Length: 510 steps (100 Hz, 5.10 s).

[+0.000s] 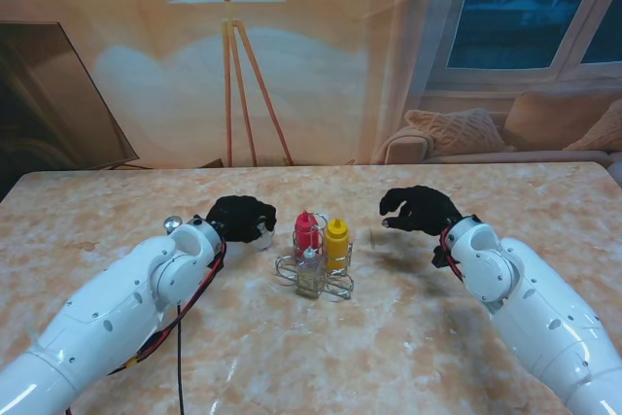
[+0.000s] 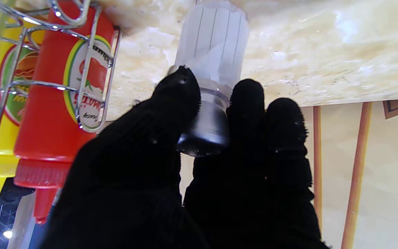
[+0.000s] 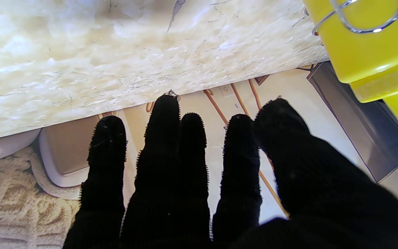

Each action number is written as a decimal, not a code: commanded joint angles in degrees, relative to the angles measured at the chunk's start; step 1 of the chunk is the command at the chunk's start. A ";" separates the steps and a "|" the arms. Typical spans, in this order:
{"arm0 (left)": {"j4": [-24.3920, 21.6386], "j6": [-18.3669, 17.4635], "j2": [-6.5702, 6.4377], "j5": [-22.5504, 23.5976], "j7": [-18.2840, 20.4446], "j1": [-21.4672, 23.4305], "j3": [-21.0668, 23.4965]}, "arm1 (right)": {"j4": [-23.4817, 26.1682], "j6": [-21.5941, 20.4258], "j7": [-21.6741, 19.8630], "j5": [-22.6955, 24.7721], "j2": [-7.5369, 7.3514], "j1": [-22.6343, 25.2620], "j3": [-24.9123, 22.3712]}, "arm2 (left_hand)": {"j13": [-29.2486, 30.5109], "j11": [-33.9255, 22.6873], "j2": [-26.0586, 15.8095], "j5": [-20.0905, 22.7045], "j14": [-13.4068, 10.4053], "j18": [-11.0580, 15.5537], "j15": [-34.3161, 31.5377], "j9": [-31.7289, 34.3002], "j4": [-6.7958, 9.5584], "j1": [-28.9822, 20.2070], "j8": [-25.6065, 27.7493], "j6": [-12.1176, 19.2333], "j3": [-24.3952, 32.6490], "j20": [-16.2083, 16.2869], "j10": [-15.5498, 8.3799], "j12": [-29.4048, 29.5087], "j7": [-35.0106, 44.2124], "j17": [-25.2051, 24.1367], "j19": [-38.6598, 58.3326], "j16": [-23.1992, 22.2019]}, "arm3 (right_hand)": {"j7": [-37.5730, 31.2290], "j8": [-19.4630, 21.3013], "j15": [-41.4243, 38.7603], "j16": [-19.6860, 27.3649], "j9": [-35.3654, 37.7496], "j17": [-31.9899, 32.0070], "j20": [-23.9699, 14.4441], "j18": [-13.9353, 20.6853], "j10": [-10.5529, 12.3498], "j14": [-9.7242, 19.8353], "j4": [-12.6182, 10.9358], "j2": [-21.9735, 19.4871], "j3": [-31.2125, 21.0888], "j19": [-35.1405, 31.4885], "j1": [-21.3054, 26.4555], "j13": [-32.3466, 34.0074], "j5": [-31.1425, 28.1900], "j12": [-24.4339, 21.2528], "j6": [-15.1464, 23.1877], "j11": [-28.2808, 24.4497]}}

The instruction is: Place the seasoning bottles into the rack

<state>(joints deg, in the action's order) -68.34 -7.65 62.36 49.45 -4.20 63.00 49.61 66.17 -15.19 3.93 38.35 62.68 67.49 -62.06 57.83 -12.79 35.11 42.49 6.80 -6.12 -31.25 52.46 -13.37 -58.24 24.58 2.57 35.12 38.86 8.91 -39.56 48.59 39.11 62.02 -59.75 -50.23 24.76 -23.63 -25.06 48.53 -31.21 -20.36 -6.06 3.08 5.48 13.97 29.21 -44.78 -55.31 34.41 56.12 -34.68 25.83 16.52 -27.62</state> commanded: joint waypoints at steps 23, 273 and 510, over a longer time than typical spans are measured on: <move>-6.51 -3.63 -1.27 1.70 4.45 3.78 4.94 | -0.02 0.10 -1.09 -0.17 0.41 0.32 0.19 | 1.96 -5.98 -2.82 2.77 -2.77 1.10 -2.53 8.29 1.62 -5.48 0.31 -0.80 3.85 -0.69 -2.75 -3.79 5.79 0.09 0.21 0.55 | -0.51 -0.54 -0.35 -1.46 1.00 0.59 -0.83 -0.35 0.09 -0.18 0.43 0.35 -0.62 -0.97 0.24 -0.91 0.25 1.05 0.44 -0.25; -19.36 -2.59 0.81 -15.77 14.29 0.22 -9.31 | -0.33 -0.10 -0.74 0.11 0.37 0.61 -0.14 | 3.74 -9.89 2.55 3.97 -1.44 -0.89 -10.74 8.94 0.15 -1.63 1.58 -4.78 7.46 3.62 0.56 -7.47 4.58 1.74 7.95 -0.08 | -0.65 -0.53 -0.40 -1.40 1.10 0.43 -0.51 0.12 -0.11 -0.29 0.47 0.60 -1.00 -0.78 0.68 -0.76 0.20 1.07 0.14 -0.42; -10.72 -12.29 1.84 -6.00 5.80 -6.55 -16.87 | 0.43 -0.17 -1.05 -0.63 0.41 1.43 -0.83 | 2.49 -18.18 9.77 3.34 -4.59 -0.44 -15.94 4.79 2.42 5.72 -0.21 -1.61 21.91 7.63 -1.20 -14.50 12.44 0.23 8.29 -9.48 | -1.16 -1.11 -1.00 -1.31 2.05 -1.84 0.78 1.48 -0.20 -0.09 0.79 1.84 -2.21 -1.55 1.29 0.52 -0.67 0.91 -0.46 -1.37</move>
<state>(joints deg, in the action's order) -79.06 -19.64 64.25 42.83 0.99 56.70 32.73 66.38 -15.21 3.83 37.84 62.71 68.45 -63.03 60.76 -21.74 44.96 45.32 7.40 -8.38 -45.13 54.99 -14.33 -49.58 23.99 2.17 49.71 45.29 12.38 -50.20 56.42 39.99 70.42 -67.88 -50.33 24.11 -23.72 -25.06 49.15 -32.68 -20.20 -5.68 3.02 5.27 13.97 29.47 -45.72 -55.81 34.45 56.11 -34.76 25.85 15.86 -28.10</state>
